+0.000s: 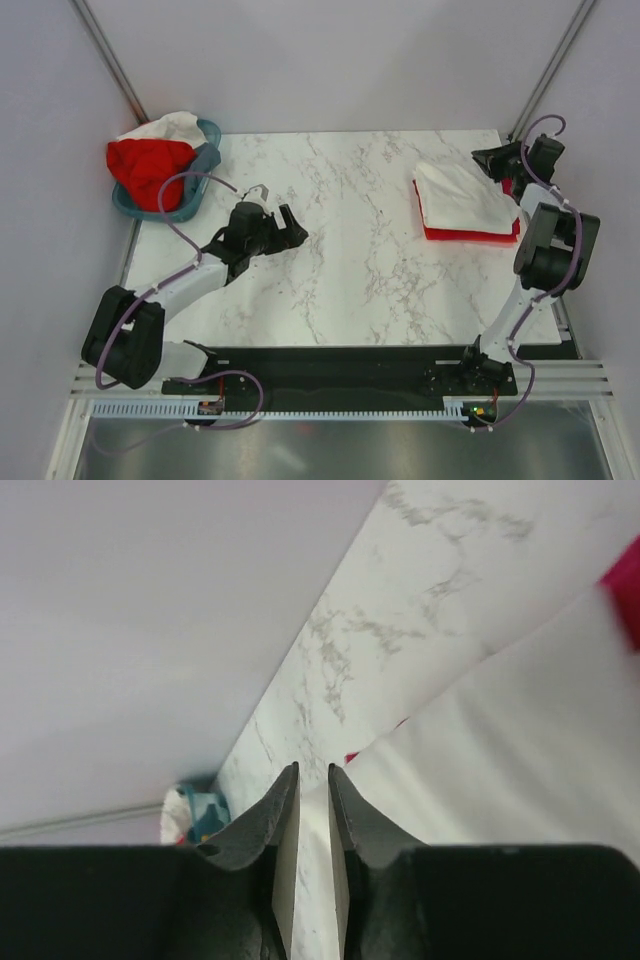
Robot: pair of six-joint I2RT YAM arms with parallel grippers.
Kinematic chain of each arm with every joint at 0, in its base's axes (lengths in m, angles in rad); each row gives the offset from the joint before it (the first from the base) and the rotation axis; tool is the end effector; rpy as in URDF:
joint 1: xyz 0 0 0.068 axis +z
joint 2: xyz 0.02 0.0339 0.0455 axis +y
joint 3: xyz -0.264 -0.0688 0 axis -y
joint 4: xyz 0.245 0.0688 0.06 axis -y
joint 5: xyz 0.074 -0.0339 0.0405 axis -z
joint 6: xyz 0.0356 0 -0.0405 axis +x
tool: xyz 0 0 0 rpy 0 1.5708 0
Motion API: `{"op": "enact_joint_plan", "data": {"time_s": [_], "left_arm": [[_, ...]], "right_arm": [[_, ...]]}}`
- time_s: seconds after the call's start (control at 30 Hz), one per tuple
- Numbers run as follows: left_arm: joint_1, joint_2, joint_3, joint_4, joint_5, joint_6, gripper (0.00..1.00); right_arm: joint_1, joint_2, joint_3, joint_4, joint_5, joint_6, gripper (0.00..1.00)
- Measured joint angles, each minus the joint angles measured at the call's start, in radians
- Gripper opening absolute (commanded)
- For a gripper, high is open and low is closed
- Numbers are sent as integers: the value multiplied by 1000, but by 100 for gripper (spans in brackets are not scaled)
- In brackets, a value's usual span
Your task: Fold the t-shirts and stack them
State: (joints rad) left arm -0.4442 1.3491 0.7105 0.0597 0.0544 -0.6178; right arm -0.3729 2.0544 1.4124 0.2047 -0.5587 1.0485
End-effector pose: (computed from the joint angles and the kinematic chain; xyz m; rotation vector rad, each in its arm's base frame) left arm 0.2575 -0.1247 0.2132 -0.1603 2.2206 -0.6622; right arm 0.4439 -0.1534 0.2045 1.0497 1.7910 0.9834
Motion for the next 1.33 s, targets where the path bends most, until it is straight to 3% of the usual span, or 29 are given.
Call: {"op": "enact_joint_plan", "data": {"time_s": [0.2, 0.37, 0.47, 0.5, 0.6, 0.7, 0.93, 1.33], "left_arm": [[0, -67, -20, 0, -4, 2, 99], [-1, -139, -56, 2, 0, 2, 99], [-2, -190, -96, 2, 0, 2, 100], [-2, -211, -111, -2, -1, 2, 100], [-2, -275, -148, -13, -5, 5, 100], [-3, -365, -196, -18, -19, 15, 100], [-4, -593, -340, -57, -56, 47, 100], [-6, -869, -469, -135, -91, 74, 100]], "right_arm": [[206, -372, -182, -27, 124, -200, 25], [376, -506, -375, 29, 122, -259, 27], [483, -520, -448, -33, 184, -338, 48], [529, -529, -467, -55, 216, -367, 65], [674, -616, -557, -96, 312, -444, 94], [787, -792, -678, -120, 439, -516, 96], [814, -1094, -964, -45, 659, -548, 97], [815, -1230, -1136, -91, 688, -546, 97]]}}
